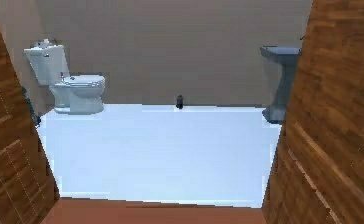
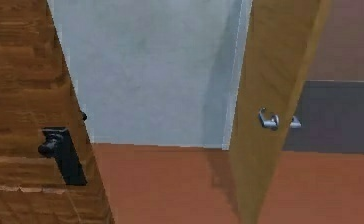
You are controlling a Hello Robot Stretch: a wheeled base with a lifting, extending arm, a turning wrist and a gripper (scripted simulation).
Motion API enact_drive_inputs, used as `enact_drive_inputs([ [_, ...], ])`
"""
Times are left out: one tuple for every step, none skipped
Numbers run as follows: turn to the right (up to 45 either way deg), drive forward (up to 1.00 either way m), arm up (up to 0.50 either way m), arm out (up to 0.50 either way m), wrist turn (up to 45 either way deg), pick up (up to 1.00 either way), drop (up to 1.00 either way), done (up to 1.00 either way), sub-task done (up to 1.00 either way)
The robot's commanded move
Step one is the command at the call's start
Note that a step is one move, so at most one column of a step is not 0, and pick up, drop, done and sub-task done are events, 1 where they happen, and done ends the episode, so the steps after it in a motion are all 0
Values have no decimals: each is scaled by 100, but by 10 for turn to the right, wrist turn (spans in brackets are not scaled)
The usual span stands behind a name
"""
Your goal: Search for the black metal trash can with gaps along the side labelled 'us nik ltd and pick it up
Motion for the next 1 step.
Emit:
enact_drive_inputs([
  [30, 0, 0, 0, 0, 0, 0, 0, 0],
])
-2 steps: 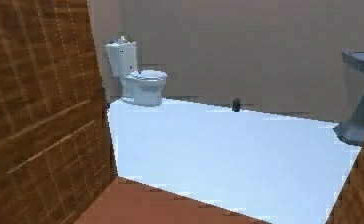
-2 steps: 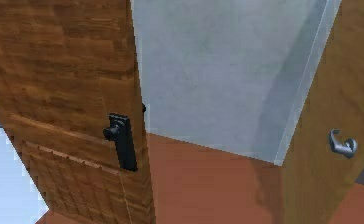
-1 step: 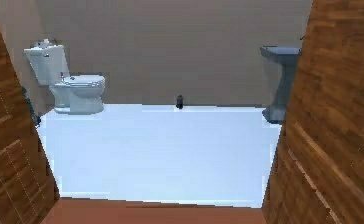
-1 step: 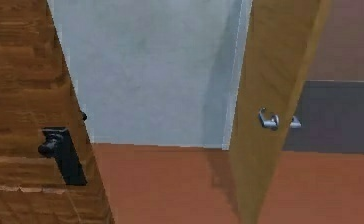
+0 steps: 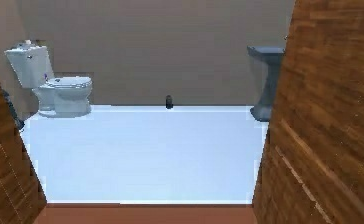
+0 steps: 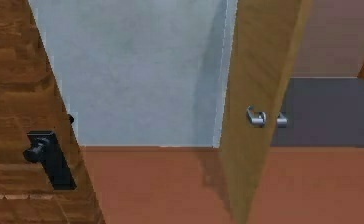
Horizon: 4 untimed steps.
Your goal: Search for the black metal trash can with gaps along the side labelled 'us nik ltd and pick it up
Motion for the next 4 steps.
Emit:
enact_drive_inputs([
  [0, 100, 0, 0, 0, 0, 0, 0, 0],
  [0, 50, 0, 0, 0, 0, 0, 0, 0],
  [90, 0, 0, 0, 0, 0, 0, 0, 0],
  [0, 100, 0, 0, 0, 0, 0, 0, 0],
])
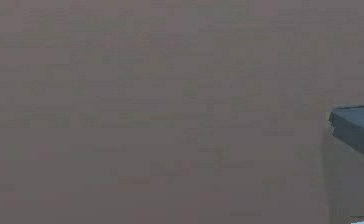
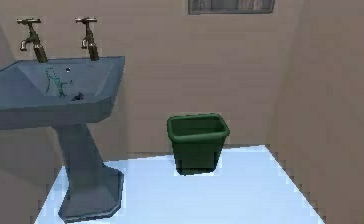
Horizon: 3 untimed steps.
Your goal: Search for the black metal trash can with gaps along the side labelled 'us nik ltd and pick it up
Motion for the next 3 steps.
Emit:
enact_drive_inputs([
  [120, 0, 0, 0, 0, 0, 0, 0, 0],
  [0, 5, 0, 0, 0, 0, 0, 0, 0],
  [-450, 0, 0, 0, 0, 0, 0, 0, 0],
])
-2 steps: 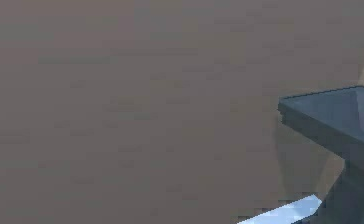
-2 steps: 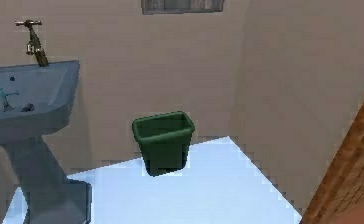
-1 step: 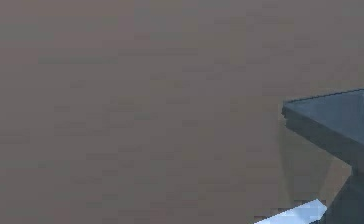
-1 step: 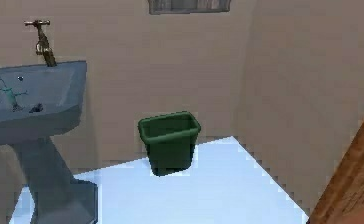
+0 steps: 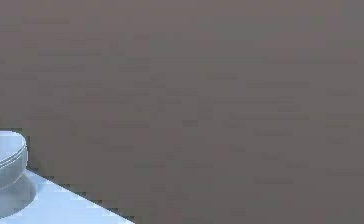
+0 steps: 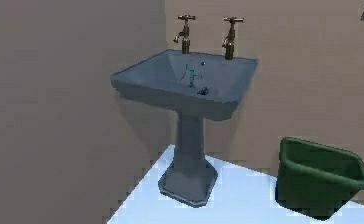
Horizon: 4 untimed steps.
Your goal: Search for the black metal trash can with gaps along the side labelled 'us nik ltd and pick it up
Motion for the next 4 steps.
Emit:
enact_drive_inputs([
  [-450, 0, 0, 0, 0, 0, 0, 0, 0],
  [-420, 0, 0, 0, 0, 0, 0, 0, 0],
  [0, 0, 8, 0, 0, 0, 0, 0, 0],
  [0, 0, 0, 48, 0, 0, 0, 0, 0],
])
